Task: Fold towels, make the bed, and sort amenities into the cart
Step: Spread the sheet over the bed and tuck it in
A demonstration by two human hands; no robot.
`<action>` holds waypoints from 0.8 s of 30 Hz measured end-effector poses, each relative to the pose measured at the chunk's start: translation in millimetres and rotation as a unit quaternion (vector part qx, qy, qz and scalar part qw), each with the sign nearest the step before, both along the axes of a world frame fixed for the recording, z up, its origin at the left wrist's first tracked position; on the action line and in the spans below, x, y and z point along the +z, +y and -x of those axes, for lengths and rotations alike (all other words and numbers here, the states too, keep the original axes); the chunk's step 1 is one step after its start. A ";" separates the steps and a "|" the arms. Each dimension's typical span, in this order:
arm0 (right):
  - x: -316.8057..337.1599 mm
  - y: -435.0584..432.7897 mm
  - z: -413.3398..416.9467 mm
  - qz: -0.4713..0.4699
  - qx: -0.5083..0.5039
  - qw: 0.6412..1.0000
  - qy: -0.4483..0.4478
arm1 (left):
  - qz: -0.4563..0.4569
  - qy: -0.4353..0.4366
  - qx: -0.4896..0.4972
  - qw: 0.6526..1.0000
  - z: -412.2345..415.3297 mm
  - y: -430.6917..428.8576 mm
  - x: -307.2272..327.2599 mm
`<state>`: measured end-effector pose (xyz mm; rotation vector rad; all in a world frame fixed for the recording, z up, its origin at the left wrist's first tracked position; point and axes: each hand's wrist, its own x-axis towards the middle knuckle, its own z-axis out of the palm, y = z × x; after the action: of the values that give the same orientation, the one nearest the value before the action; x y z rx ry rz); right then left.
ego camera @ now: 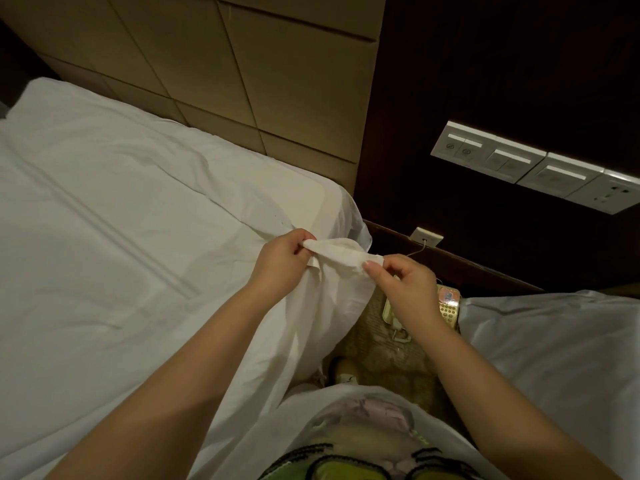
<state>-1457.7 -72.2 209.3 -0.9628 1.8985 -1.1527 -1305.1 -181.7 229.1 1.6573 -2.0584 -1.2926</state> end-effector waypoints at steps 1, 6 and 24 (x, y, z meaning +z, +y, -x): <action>-0.9 -0.4 0.0 0.001 -0.018 1.000 0.007 | 0.001 0.003 0.002 1.000 0.1 0.0 -1.1; -3.7 3.4 16.9 -0.001 -0.158 0.987 0.022 | 0.020 0.036 0.054 0.998 -14.3 -3.9 -3.6; 31.2 39.5 -39.0 0.088 0.073 0.989 0.099 | 0.015 0.121 -0.034 0.992 -17.6 107.9 41.7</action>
<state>-1418.8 -32.7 240.5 -1.3343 1.8644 -1.1882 -1287.5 -73.8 270.8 1.3516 -1.9944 -1.3991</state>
